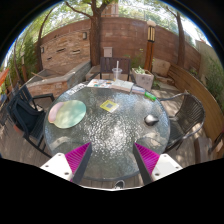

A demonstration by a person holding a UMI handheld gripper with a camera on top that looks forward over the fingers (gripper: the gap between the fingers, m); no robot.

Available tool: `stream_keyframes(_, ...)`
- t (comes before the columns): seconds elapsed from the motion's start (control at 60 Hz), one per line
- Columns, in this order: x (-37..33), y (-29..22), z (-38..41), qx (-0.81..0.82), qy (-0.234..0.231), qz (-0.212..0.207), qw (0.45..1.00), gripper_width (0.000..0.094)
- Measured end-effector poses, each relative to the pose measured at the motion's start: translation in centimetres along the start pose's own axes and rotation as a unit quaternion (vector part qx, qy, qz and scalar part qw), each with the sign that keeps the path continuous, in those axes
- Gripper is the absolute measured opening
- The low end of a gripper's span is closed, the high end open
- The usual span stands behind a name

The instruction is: Arrange mouse

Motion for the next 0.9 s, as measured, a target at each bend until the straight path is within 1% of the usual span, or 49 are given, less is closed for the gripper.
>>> stream_keyframes(0.067, 3.1, 0.5, -4.1, 0.01, 0.019, 0.003, 1.0, 0.0858)
stream_keyframes(0.15, 7.3, 0.0, -8.8, 0.021, 0.034, -0.006, 0.999, 0.0854)
stream_keyframes(0.217, 10.6, -1.0, -11.8, 0.029, 0.039, -0.019, 0.999, 0.0857)
stream_keyframes(0.283, 13.9, -1.8, -14.1, 0.038, 0.04, -0.022, 0.998, 0.0854)
stream_keyframes(0.467, 21.5, -3.8, -17.2, 0.049, 0.025, -0.012, 0.998, 0.0851)
stream_keyframes(0.533, 22.9, -4.6, -18.0, 0.056, 0.028, -0.009, 0.998, 0.086)
stream_keyframes(0.583, 24.3, -5.8, -19.0, 0.057, 0.024, -0.011, 0.998, 0.085)
stream_keyframes(0.667, 25.2, -7.0, -18.1, 0.062, 0.02, -0.017, 0.998, 0.0846)
stream_keyframes(0.75, 26.9, -8.1, -18.4, 0.07, 0.02, -0.014, 0.997, 0.0838)
stream_keyframes(0.8, 27.5, -8.6, -18.2, 0.073, 0.022, -0.013, 0.997, 0.081)
stream_keyframes(0.85, 28.2, -8.6, -18.4, 0.071, 0.032, -0.008, 0.997, 0.0743)
stream_keyframes(0.9, 28.6, -8.3, -18.8, 0.066, 0.049, 0.003, 0.997, 0.0657)
Point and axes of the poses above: the point between the fingertips, and its own axes, seen from behind it with the camera up: z to the left, y down, x forward, the way the camera looks, the point moved 6 cm from there along -x, backward, against the way the camera looks, and after that the axes turned 2 degrees about z, right-handed, at the moved point
